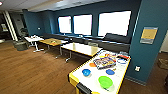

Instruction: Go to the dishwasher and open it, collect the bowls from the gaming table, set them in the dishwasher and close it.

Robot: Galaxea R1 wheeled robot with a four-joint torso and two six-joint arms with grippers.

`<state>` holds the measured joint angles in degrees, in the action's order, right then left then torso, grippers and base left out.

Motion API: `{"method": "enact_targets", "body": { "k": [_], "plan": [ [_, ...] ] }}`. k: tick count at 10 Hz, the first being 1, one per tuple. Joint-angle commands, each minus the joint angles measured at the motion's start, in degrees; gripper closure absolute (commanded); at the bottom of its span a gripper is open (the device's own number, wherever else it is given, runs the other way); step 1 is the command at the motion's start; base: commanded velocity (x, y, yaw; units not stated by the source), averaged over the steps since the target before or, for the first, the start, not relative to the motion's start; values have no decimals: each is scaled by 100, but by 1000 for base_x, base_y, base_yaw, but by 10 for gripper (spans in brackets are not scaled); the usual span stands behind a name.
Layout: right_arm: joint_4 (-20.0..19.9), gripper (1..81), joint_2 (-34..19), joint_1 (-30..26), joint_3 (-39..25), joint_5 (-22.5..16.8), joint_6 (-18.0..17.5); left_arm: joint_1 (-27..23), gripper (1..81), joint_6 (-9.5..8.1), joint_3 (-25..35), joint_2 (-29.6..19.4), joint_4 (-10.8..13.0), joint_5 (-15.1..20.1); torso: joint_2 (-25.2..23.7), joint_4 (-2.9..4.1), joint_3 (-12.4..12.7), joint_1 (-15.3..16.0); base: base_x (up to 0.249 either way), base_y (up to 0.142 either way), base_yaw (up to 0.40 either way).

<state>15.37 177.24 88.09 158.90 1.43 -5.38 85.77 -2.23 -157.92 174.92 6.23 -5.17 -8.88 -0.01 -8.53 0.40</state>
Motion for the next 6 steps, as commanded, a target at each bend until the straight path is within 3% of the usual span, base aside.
{"method": "enact_targets", "body": {
  "k": [1,6],
  "plan": [
    [10,10,25,-287,-36,-283,28,-293,10,-5,-2,-10,-34,253,0,0,0,2,79,75,0],
    [10,10,25,-279,-27,-283,28,-284,10,-5,-2,-18,-52,253,0,0,0,2,80,75,0]
  ]
}}
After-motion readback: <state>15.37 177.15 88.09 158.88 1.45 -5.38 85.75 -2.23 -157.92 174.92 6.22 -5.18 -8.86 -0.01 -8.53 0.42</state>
